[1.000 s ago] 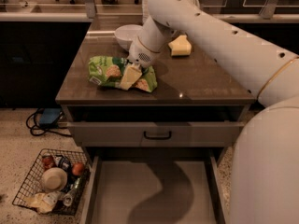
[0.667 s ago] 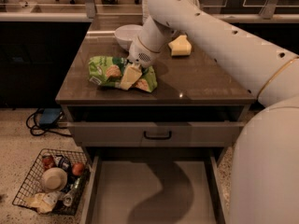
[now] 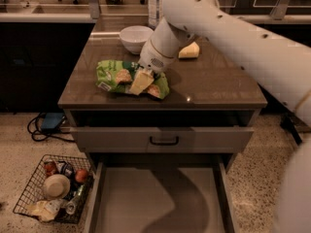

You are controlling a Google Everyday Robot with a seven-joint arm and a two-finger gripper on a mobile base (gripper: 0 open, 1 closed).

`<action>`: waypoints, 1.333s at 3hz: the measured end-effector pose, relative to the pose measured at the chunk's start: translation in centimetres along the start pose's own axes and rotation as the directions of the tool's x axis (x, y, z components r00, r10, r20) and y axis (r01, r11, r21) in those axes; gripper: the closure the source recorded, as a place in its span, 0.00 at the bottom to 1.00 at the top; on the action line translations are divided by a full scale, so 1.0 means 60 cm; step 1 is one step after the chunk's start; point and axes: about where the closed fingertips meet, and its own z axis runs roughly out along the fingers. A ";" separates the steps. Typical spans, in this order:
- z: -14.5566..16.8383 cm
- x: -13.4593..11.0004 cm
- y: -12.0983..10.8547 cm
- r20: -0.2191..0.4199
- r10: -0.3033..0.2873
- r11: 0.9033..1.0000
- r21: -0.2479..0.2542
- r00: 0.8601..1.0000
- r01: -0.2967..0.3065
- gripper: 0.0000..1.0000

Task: Place green rice chip bag into middle drawer

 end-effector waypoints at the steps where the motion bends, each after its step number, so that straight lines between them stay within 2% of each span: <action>1: -0.102 -0.040 0.084 0.081 -0.114 0.984 0.147 0.990 0.101 1.00; 2: -0.172 -0.058 0.165 0.121 -0.208 0.945 0.280 0.971 0.168 1.00; 3: -0.216 -0.007 0.199 0.112 -0.165 0.936 0.332 0.980 0.119 1.00; 4: -0.217 0.103 0.234 0.064 0.025 0.951 0.308 0.998 -0.043 1.00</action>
Offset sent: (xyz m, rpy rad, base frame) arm -0.1775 -0.0838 0.1352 0.1423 -0.5507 -0.0799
